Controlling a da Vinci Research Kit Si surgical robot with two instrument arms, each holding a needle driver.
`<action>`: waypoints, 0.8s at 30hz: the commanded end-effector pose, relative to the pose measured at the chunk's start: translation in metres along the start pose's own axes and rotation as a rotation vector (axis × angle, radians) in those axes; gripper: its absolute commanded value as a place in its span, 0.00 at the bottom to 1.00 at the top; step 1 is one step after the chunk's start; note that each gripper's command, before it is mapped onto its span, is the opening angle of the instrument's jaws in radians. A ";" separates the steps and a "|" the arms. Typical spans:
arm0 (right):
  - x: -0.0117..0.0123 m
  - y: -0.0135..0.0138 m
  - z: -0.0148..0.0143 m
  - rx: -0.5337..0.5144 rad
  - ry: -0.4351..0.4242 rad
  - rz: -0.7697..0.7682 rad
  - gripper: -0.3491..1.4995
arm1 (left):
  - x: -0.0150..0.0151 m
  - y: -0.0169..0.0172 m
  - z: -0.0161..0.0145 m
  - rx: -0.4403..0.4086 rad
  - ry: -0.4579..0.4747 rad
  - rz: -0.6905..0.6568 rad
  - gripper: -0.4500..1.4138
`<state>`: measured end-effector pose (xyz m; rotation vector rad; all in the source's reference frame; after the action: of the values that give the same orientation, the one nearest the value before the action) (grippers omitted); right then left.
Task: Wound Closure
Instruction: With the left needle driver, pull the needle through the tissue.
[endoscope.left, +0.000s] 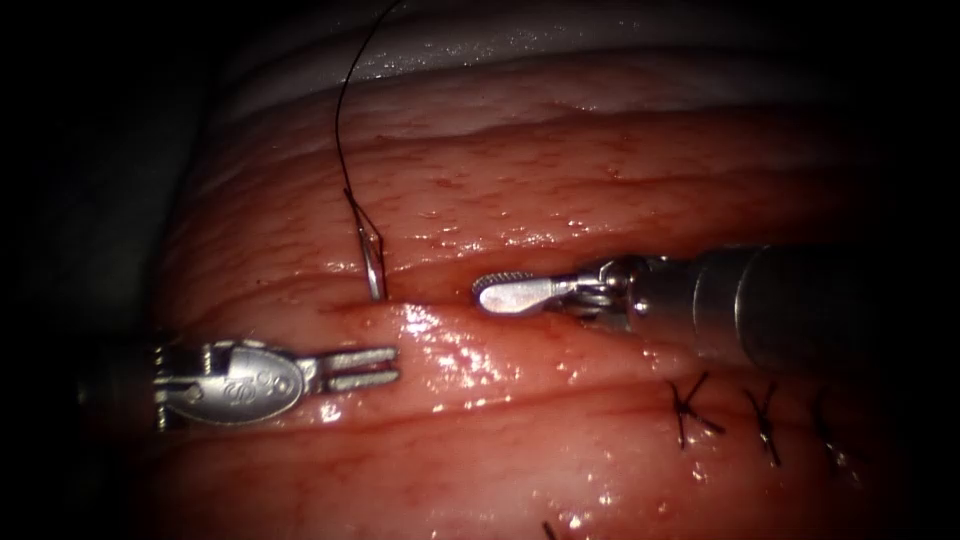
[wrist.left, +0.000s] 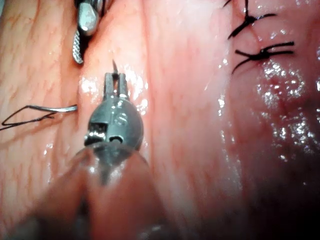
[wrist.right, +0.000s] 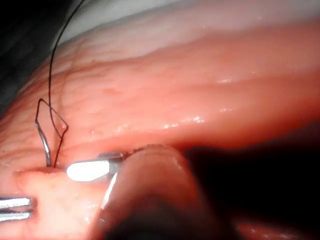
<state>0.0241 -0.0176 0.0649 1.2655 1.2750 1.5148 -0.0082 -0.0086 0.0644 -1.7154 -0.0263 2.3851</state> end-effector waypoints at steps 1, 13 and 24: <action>-0.0001 0.0004 0.0006 0.002 -0.002 0.000 0.62 | -0.0003 0.0001 0.0003 -0.025 0.024 -0.052 0.00; -0.0010 -0.0015 0.0008 0.068 -0.071 -0.287 0.41 | 0.0013 -0.0019 -0.0026 -0.279 0.169 -0.640 0.00; -0.0016 -0.0054 0.0039 0.005 -0.143 -0.744 0.54 | 0.0034 -0.0035 -0.0054 -0.458 0.264 -0.905 0.00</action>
<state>0.0273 -0.0171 0.0587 0.7355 1.4275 0.8601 -0.0029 -0.0049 0.0590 -1.6480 -1.1290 1.5170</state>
